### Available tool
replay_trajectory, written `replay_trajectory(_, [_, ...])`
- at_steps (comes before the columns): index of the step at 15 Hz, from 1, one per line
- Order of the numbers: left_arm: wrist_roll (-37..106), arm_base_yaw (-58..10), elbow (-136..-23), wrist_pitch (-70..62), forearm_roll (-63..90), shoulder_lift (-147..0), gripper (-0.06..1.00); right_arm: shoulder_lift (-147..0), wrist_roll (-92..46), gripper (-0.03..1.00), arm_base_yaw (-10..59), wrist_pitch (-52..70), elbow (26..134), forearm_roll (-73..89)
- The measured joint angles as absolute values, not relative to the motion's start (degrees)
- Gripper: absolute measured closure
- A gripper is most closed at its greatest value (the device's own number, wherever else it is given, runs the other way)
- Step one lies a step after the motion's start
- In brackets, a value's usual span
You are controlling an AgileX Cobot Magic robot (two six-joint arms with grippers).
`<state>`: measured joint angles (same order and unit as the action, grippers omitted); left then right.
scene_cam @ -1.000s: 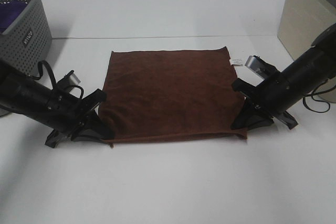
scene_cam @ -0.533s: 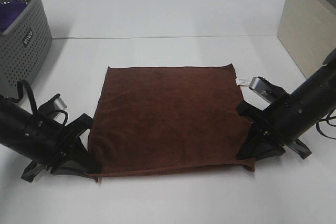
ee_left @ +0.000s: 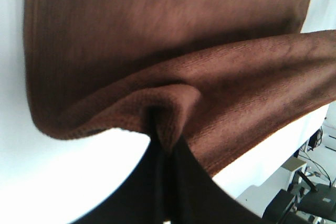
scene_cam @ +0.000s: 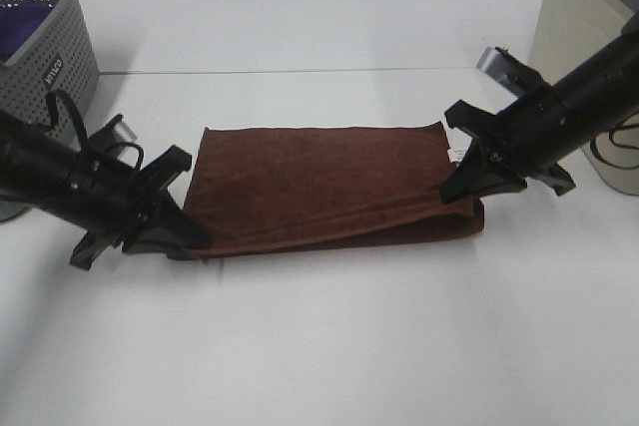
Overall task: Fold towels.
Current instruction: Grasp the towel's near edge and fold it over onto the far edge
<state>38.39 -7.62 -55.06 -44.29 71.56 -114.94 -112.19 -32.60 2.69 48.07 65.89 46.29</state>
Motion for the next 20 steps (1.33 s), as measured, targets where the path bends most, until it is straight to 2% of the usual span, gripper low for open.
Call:
replay_trajectory(1, [34.6,-7.6,-62.2,-41.6,67.4,-114.9,0.94,-115.3,-31.6,0.97,2.7,49.2,72.7,46.2])
replay_trajectory(4, [28.6,-7.6,-70.8,-34.9,60.6,-115.2,0.94,-121.6,-29.3,0.97,2.7,51.1,83.8,46.5])
replay_trajectory(7, [27.8,-7.6,-79.6,-33.7,59.9,-119.2,0.94,-127.5,-27.8,0.97,2.7,51.1,93.4,45.2])
replay_trajectory(11, [26.9,-7.8,-88.6,-35.9,59.4,-128.0,0.94,-133.7,-24.2,0.97,2.7,51.0,101.1,39.6])
replay_trajectory(15, [25.4,-7.8,-89.7,-36.1,57.9,-130.8,0.94,-137.2,-23.4,0.97,2.7,49.0,104.0,40.0])
replay_trajectory(16, [25.4,-7.8,-89.7,-36.2,57.8,-131.2,0.91,-137.3,-23.4,0.96,2.7,48.5,104.0,40.2])
replay_trajectory(17, [25.4,-7.8,-89.7,-36.2,57.6,-131.4,0.85,-137.3,-23.4,0.90,2.7,47.9,104.0,40.2])
replay_trajectory(18, [25.4,-7.8,-89.7,-36.2,57.5,-131.6,0.74,-137.3,-23.4,0.79,2.7,47.4,104.1,40.0])
replay_trajectory(20, [25.4,-7.8,-89.7,-36.6,57.5,-131.6,0.40,-137.3,-23.4,0.47,2.6,47.7,104.1,40.3])
